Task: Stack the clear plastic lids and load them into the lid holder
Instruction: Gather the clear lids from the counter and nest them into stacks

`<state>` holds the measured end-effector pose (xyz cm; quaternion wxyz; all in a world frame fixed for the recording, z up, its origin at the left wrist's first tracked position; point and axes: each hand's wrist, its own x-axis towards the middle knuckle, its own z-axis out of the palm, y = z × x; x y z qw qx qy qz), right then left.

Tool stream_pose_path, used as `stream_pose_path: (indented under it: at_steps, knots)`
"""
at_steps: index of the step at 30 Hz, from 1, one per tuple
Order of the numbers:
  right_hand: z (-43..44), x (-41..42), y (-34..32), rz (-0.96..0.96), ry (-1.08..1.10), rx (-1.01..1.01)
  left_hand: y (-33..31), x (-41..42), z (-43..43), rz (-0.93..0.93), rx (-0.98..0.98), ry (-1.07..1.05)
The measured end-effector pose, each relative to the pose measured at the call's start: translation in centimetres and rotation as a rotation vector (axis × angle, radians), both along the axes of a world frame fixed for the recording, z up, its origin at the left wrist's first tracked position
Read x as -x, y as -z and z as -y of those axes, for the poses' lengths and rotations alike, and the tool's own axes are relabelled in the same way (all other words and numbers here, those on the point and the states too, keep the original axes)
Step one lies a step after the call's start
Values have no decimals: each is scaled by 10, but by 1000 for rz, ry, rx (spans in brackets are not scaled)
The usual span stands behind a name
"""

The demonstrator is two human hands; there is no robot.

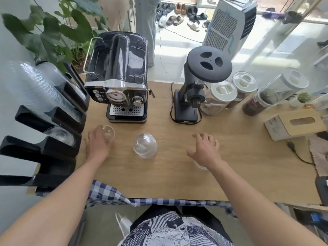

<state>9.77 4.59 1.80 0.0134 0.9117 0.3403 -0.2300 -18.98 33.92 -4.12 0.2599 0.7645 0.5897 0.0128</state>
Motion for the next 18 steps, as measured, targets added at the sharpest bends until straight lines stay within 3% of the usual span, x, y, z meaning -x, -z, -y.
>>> stream_pose_path:
  at_steps: [8, 12, 18]
  knots:
    - [39, -4, 17, -206, 339, 50, -22, -8, 28, 188, 30, -61]
    - [51, -4, 24, -292, 355, -98, -42, -11, 48, 315, -47, -70]
    - [52, 9, 26, -310, 304, -228, -61, -19, 93, 502, 82, 45]
